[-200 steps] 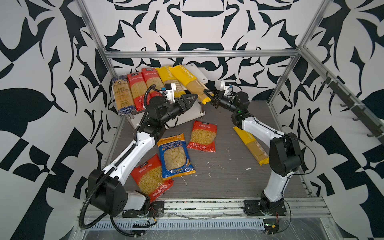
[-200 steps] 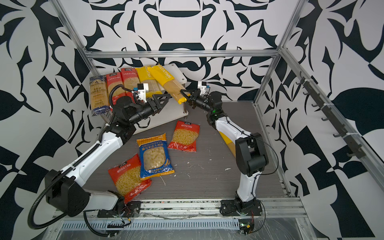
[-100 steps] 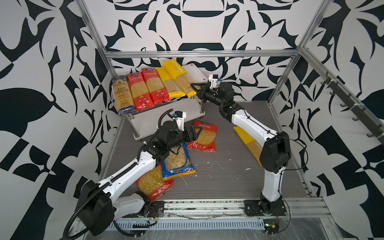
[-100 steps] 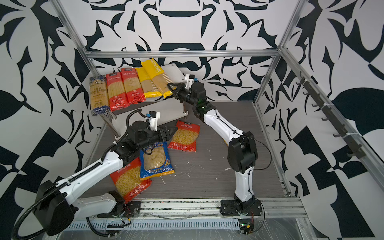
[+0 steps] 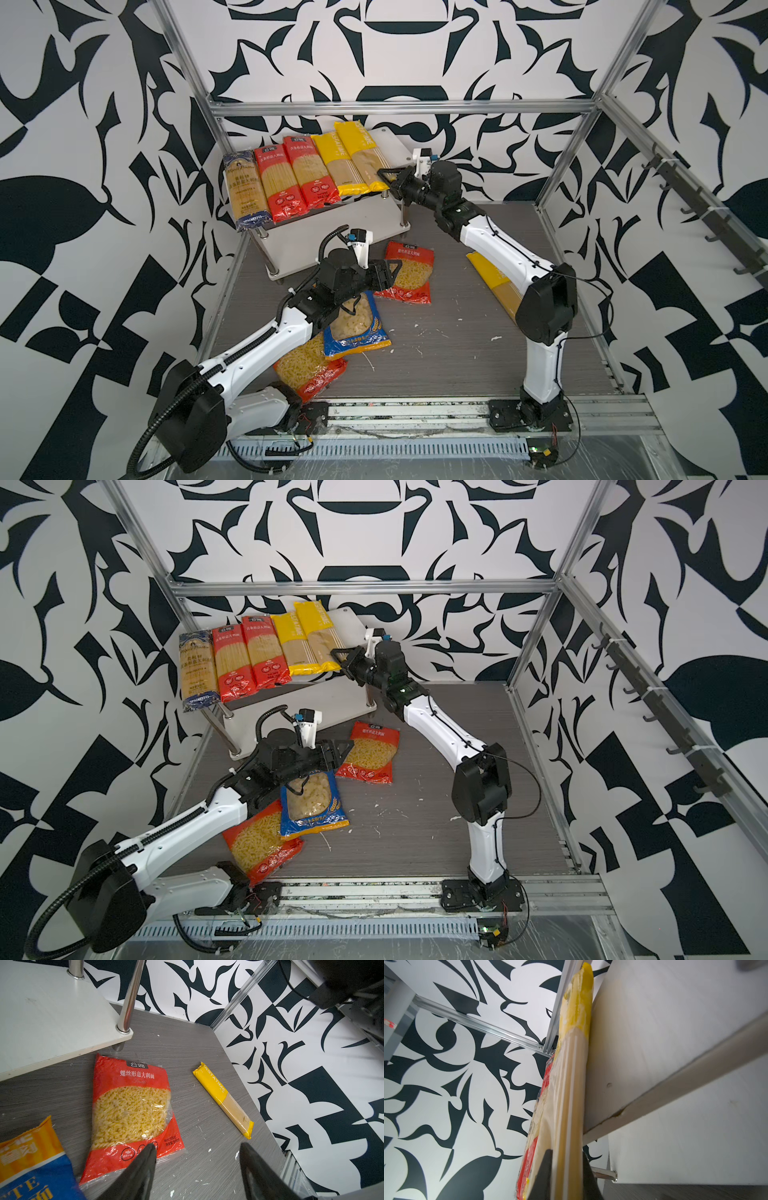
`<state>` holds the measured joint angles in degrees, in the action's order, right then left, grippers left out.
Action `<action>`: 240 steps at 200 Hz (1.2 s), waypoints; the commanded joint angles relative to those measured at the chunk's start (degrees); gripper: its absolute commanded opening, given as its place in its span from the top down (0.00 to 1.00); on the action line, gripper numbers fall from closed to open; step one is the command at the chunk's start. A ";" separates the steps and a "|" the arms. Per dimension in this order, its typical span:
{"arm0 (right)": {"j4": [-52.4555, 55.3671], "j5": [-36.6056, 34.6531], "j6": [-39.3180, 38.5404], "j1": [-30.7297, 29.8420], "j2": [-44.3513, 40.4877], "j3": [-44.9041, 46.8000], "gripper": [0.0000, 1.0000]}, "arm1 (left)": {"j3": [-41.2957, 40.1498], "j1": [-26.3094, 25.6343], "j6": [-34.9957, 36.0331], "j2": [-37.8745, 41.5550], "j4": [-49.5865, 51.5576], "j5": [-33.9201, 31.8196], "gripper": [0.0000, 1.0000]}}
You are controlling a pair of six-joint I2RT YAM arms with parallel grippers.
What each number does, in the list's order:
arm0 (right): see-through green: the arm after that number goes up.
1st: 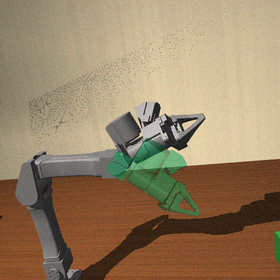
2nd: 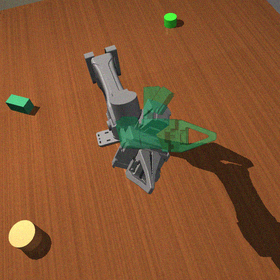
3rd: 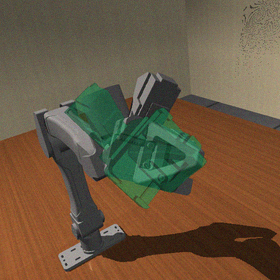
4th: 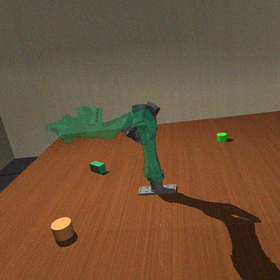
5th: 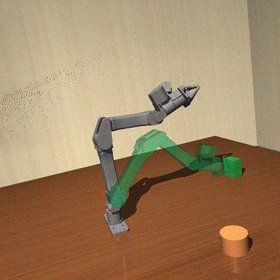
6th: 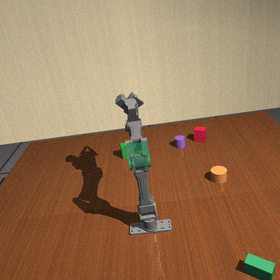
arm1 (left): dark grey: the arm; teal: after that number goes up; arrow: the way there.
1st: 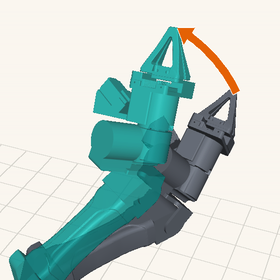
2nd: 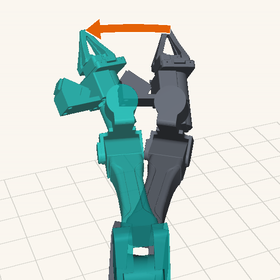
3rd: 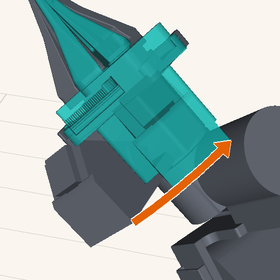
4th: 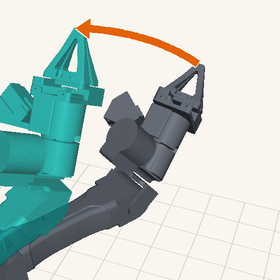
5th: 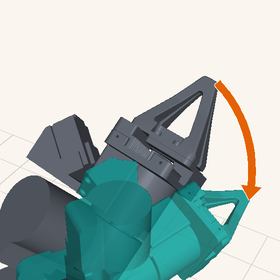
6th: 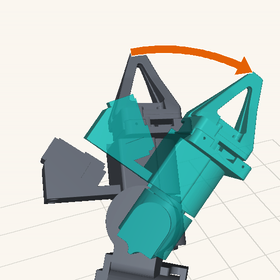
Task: Arrange pasta packages on shelves
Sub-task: Place the pasta bag on the shelf.
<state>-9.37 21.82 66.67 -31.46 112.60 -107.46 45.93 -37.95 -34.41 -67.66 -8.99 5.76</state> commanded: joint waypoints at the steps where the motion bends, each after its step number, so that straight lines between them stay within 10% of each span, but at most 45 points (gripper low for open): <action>1: -2.70 -0.45 -2.27 0.04 -2.83 -1.34 0.98 | -0.17 -0.39 0.79 -0.02 -1.71 0.13 0.33; 98: 9.13 -2.38 -9.11 0.18 4.21 -14.85 0.98 | 0.02 -1.68 -0.49 -2.36 -4.10 -0.05 0.34; 183: 9.50 3.40 -7.93 0.90 2.40 -12.78 0.55 | 0.36 -2.47 -0.57 -2.52 -3.84 0.12 0.34; 224: 11.59 3.51 -9.05 1.58 0.26 -9.83 0.53 | 0.91 -3.33 -0.65 -3.32 -4.28 -0.18 0.34; 240: 10.95 4.28 -8.36 2.53 0.58 -9.64 0.67 | 1.15 -3.78 -0.65 -3.83 -4.52 -0.31 0.34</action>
<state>3.27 24.36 59.00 -29.93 115.85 -117.27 45.52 -40.99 -34.72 -70.54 -11.84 5.74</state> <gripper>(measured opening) 0.418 0.662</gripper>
